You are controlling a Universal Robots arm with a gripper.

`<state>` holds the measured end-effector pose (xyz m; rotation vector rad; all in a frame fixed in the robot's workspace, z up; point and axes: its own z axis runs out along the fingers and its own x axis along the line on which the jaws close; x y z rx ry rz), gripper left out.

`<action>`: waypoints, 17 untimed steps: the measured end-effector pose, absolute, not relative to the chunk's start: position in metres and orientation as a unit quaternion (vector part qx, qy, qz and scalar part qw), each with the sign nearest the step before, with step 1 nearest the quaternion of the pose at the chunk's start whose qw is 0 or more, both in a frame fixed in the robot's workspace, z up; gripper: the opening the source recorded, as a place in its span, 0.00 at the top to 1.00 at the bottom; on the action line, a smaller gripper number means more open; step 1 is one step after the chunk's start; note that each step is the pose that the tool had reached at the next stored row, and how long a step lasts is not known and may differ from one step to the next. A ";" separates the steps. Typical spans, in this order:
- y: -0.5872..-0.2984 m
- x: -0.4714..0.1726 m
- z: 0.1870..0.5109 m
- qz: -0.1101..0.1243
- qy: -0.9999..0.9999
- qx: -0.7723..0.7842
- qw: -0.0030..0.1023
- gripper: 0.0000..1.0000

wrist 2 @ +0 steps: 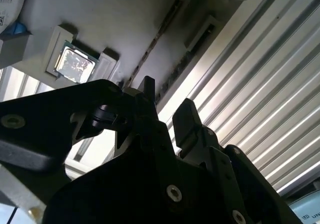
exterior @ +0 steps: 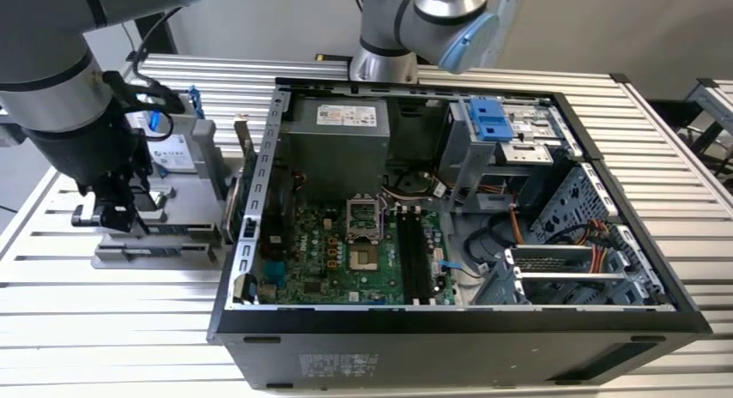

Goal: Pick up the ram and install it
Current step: 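Pick up the ram and move it above insertion slot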

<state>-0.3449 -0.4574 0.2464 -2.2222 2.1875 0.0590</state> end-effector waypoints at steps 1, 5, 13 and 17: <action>-0.457 -0.345 0.245 0.019 0.702 -0.712 0.011 0.00; -0.457 -0.345 0.237 0.019 0.704 -0.710 0.011 0.00; -0.458 -0.344 0.224 0.019 0.706 -0.708 0.012 0.00; -0.459 -0.344 0.216 0.019 0.707 -0.707 0.012 0.00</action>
